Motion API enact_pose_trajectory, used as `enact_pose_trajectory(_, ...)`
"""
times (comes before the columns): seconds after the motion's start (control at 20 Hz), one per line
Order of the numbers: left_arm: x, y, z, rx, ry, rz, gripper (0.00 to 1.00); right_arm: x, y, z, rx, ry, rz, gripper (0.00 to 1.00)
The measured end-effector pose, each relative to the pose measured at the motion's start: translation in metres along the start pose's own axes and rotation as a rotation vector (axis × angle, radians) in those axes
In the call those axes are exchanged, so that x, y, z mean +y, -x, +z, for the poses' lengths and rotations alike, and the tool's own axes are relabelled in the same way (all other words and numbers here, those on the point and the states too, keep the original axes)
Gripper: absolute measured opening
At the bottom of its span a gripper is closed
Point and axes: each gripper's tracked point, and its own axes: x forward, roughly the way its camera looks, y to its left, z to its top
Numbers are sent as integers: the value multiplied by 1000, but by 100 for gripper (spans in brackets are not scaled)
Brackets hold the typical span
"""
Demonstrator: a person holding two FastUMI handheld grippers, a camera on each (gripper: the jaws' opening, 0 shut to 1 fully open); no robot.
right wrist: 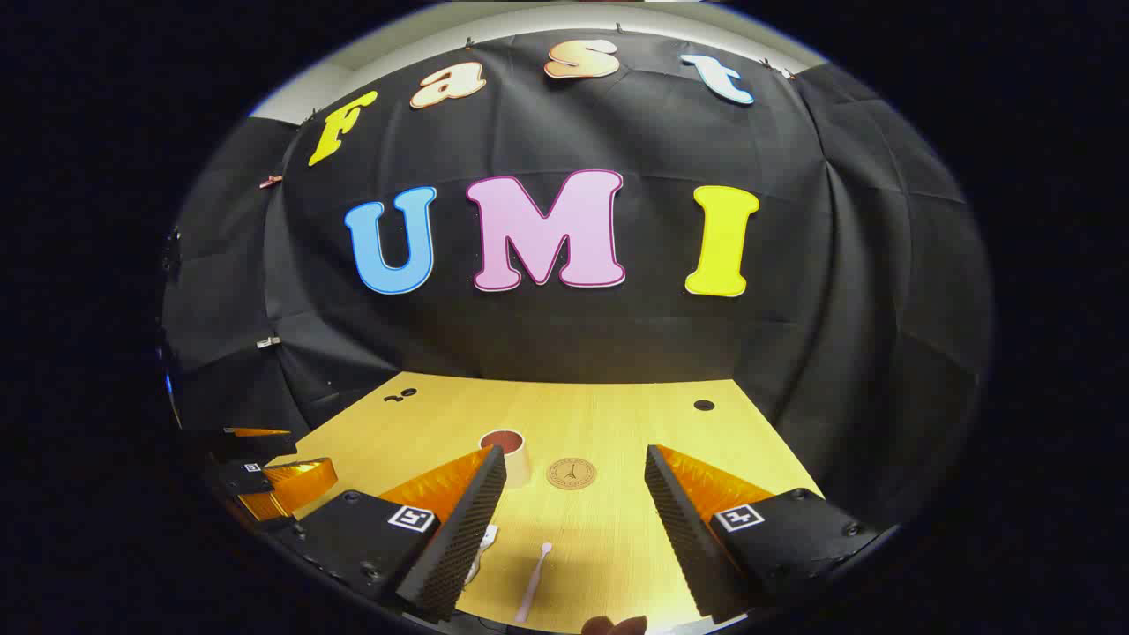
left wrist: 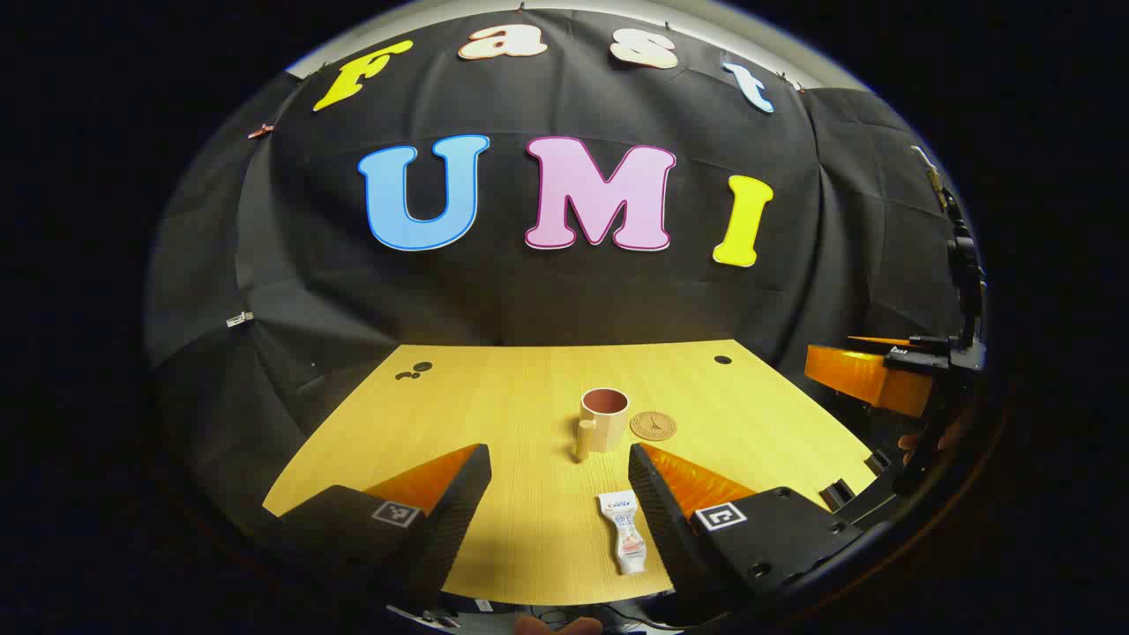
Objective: Put the toothbrush and toothpaste on the desktop into the cup, then pick up the cup and place it on the coaster on the desktop.
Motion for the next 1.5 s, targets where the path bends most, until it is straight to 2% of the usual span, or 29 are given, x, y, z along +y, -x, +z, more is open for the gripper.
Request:
enact_pose_trajectory(0.85, -19, -3, -12, 45, -8, -10, 97, -15, 3, -16, 41, 25, 7, 98)
enact_pose_trajectory(1.0, -30, -7, -31, 110, -12, -30, 97, -19, 7, -24, 56, 21, 5, 98)
enact_pose_trajectory(1.25, -65, -24, -74, 256, -4, -115, 97, -34, 13, -43, 104, 7, -10, 98)
enact_pose_trajectory(1.5, -84, -57, -127, 418, -48, -118, 95, -55, 22, -64, 160, -3, -35, 98)
